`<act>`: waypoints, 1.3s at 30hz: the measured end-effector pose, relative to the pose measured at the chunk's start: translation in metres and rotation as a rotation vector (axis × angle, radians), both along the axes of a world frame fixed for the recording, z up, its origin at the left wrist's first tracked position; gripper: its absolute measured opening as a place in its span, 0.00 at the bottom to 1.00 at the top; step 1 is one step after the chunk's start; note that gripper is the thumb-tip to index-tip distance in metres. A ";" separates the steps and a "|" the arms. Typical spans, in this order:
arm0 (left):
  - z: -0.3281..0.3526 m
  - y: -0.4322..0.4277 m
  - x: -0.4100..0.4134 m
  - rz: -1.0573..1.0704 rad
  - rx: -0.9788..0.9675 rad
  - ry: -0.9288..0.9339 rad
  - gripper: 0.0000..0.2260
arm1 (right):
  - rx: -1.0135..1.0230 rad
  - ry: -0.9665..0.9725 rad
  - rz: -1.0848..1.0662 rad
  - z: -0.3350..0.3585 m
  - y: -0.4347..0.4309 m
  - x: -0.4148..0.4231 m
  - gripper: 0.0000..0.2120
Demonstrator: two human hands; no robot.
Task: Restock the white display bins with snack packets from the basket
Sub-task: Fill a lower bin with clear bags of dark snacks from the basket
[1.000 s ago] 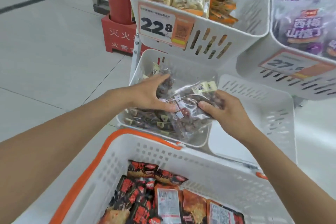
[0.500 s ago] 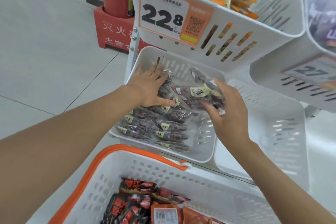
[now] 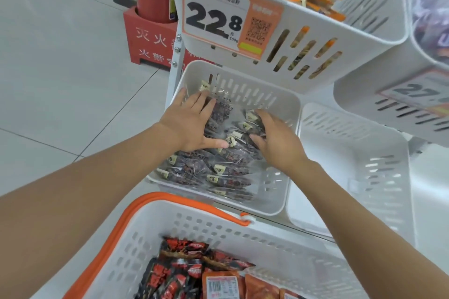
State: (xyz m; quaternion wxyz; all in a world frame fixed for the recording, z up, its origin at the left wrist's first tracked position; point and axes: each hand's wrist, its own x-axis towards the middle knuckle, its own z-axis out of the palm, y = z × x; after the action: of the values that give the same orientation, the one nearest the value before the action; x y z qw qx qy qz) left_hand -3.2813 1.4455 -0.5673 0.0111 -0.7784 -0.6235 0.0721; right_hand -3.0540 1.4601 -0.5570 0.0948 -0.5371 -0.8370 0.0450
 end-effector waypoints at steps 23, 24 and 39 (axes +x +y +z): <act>-0.005 0.001 -0.024 -0.067 0.142 0.161 0.56 | -0.272 0.141 0.006 -0.013 0.044 -0.019 0.26; -0.005 0.000 -0.024 -0.062 0.122 0.147 0.55 | -0.239 0.059 0.020 -0.016 0.044 -0.023 0.27; 0.056 -0.097 0.018 0.130 0.120 -0.557 0.21 | -0.033 0.412 0.034 0.033 -0.099 0.006 0.21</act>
State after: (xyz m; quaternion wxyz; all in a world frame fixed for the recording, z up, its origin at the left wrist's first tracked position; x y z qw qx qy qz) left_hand -3.2637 1.3488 -0.5114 -0.1191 -0.7246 -0.6542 -0.1810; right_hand -3.0477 1.3610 -0.5237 0.2541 -0.5039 -0.8080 0.1692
